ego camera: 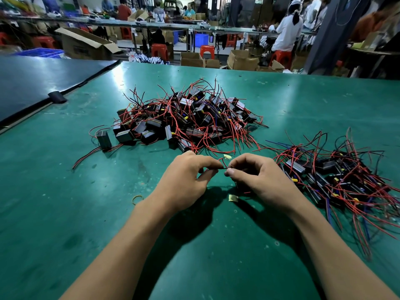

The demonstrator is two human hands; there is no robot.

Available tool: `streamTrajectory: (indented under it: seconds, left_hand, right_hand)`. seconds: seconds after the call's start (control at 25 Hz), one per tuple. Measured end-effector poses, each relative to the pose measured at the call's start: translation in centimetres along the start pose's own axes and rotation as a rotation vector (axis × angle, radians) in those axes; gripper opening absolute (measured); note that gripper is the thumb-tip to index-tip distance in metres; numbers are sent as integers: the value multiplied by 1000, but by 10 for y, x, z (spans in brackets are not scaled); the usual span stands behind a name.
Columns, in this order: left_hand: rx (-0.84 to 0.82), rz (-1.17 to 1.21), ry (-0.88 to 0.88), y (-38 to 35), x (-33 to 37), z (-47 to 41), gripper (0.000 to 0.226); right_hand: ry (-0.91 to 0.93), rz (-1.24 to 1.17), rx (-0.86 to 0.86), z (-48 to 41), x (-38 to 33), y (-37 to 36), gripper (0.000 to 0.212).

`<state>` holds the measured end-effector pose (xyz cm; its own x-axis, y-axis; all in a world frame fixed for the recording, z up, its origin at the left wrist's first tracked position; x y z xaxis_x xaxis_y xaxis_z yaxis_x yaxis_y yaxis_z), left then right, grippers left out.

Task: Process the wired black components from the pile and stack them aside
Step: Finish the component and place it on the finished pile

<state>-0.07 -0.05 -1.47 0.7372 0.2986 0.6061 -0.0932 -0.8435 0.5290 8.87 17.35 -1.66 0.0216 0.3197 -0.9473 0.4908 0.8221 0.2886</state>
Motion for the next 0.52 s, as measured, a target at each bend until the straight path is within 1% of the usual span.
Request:
streamTrajectory:
  seconds: [0.12,0.24,0.32,0.44,0.52]
  left_hand:
    - [39,-9,-6,0,1,0,20]
    - [0,-3,17,0,3,1,24]
    - [-19,-11,5,0,4,1,27]
    - [1,-21,-50,1,7,1,23]
    - [20,-9,-55,2,9,2,20]
  right_hand:
    - [-52,-53,-48,2,0,-2,5]
    - [35,41,-30,1,2,-5,6]
    - [60,59,-15,2,2,-6,8]
    - [69,63,-4,2,2,-5,10]
    - [76,69,-3,3,0,-5,13]
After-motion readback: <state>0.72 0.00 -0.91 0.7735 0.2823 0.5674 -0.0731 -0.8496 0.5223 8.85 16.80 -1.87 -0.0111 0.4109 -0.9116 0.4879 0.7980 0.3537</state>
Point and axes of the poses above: each hand's wrist, its own z-axis away from the middle knuckle, its own y-axis out of the back of the hand, x = y × z, the point moved 1 cm from there along -z, towards the middle knuckle, and after that the axes turned 14 degrees about x, right-handed, at the moved point
